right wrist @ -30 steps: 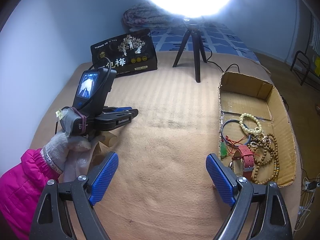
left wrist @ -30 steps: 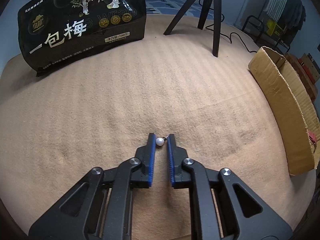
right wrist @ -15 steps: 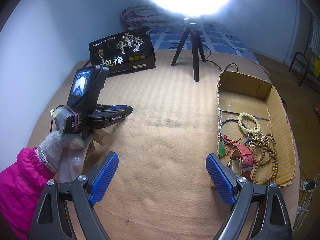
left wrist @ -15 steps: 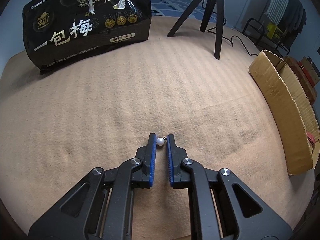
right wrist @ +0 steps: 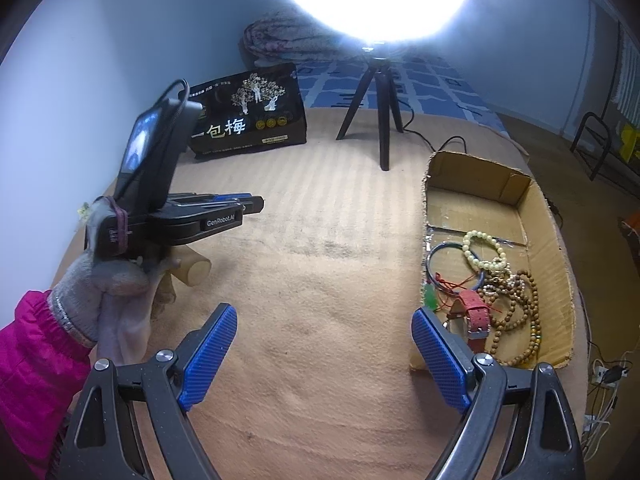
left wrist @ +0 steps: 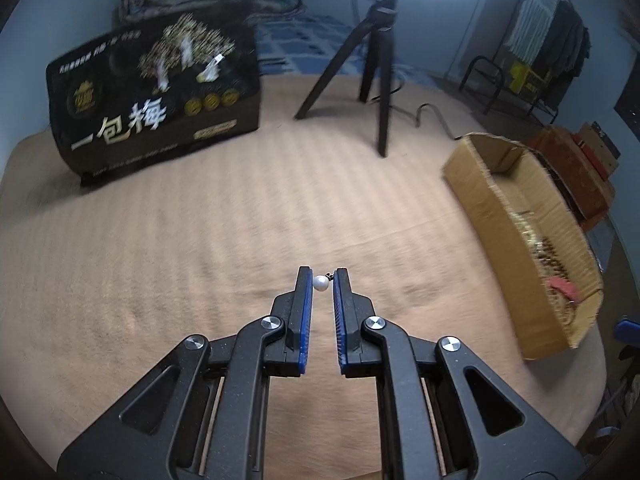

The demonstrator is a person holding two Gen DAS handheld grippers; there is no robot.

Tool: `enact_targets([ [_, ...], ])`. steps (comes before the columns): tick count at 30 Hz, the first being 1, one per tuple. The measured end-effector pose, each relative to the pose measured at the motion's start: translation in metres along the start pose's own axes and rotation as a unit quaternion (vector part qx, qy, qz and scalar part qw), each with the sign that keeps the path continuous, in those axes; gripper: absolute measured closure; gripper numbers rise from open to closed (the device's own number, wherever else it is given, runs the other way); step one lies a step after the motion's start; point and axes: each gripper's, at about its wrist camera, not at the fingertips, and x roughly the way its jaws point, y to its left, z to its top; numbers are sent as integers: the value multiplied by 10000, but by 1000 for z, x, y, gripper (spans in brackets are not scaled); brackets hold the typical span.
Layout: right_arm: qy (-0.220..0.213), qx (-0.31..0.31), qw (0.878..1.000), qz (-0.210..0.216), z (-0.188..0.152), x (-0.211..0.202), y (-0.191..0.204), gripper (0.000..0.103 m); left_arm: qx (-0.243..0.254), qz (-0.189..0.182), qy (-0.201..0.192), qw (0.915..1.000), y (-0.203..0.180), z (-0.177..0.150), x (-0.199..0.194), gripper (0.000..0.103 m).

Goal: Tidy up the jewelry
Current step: 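Carry the pearl earring in the left tool over the cardboard box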

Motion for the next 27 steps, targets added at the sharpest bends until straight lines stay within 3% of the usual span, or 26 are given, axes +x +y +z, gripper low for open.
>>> enact_targets([
  [16, -324, 374, 9981, -380, -10, -32, -47, 12, 334, -648, -442, 9964, -81, 18, -43, 94],
  [27, -412, 780, 9936, -700, -21, -50, -96, 12, 517, -871, -505, 9936, -125, 28, -45, 94],
])
